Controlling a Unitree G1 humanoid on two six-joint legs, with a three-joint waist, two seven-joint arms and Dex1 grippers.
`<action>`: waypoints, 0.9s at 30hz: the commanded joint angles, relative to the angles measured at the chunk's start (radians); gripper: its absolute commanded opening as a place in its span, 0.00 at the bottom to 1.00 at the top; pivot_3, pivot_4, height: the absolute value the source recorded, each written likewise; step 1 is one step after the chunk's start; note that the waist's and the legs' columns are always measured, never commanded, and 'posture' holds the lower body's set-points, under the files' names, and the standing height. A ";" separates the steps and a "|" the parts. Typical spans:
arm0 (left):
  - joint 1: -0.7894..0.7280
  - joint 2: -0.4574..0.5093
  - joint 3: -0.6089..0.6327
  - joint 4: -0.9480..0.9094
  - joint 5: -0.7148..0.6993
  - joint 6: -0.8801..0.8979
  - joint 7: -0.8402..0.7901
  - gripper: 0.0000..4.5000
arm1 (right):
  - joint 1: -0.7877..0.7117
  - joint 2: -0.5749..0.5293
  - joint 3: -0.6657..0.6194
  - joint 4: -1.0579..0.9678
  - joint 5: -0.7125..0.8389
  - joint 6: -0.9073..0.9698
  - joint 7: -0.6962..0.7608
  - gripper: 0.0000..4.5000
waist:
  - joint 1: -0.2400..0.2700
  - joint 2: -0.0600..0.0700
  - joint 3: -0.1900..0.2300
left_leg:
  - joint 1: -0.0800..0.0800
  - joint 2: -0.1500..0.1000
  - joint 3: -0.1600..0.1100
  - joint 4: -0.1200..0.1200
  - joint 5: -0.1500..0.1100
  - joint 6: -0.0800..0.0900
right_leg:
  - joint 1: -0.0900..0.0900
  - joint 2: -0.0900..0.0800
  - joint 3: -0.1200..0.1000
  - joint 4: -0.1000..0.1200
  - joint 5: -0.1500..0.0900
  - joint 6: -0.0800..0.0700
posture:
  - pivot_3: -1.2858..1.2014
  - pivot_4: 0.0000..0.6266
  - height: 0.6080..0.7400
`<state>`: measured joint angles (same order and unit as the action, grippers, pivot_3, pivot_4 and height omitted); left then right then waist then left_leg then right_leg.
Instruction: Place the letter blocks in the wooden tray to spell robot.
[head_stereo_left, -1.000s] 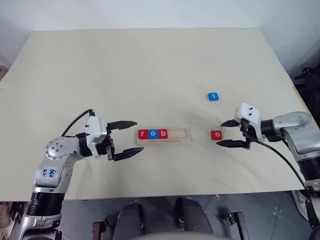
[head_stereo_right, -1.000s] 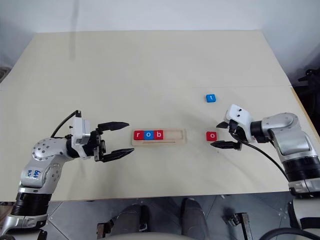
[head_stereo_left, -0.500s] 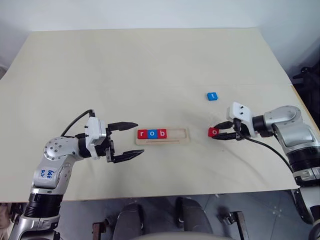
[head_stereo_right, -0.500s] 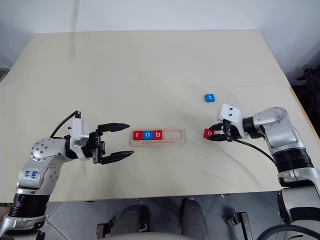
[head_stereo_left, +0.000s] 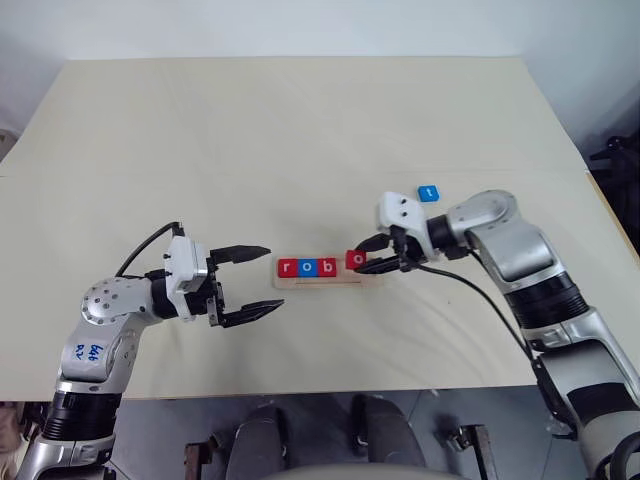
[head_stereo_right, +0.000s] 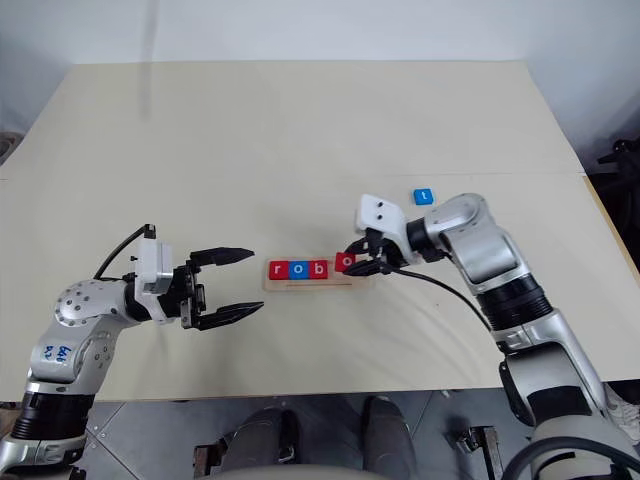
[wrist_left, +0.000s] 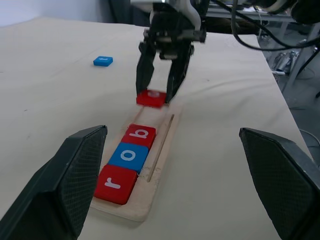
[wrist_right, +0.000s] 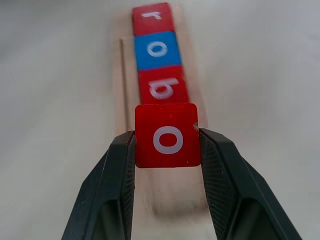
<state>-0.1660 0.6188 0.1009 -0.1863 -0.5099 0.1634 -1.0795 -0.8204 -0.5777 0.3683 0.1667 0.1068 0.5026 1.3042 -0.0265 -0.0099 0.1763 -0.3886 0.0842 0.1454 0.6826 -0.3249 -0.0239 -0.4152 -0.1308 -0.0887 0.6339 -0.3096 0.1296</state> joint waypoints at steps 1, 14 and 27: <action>0.020 -0.004 0.023 -0.045 -0.015 -0.011 0.019 1.00 | -0.026 0.005 0.000 -0.013 -0.009 -0.007 -0.004 0.32 | -0.001 0.000 0.000 | 0.000 0.000 0.000 0.000 0.000 0.000 | 0.000 0.000 0.000 0.000 0.000 0.000 | 0.52 0.24 1.00; 0.043 -0.009 0.029 -0.078 -0.019 -0.004 0.051 1.00 | -0.046 0.040 0.013 0.070 -0.052 -0.085 -0.013 0.40 | -0.002 0.000 0.000 | 0.000 0.000 0.000 0.000 0.000 0.000 | 0.000 0.000 0.000 0.001 0.000 0.000 | 0.52 0.24 1.00; 0.046 -0.004 0.037 -0.081 -0.020 -0.001 0.059 1.00 | -0.034 0.016 -0.033 0.051 -0.027 -0.079 0.003 1.00 | -0.002 0.000 0.000 | 0.000 0.000 0.000 0.000 0.000 0.000 | 0.000 0.000 0.000 0.000 0.000 0.000 | 0.52 0.24 1.00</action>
<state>-0.1255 0.6093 0.1171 -0.2277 -0.5100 0.1672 -1.0249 -0.8516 -0.5431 0.3799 0.2482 0.0586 0.4351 1.3000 -0.0282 -0.0100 0.1763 -0.3886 0.0843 0.1455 0.6825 -0.3249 -0.0239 -0.4156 -0.1307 -0.0887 0.6344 -0.3096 0.1295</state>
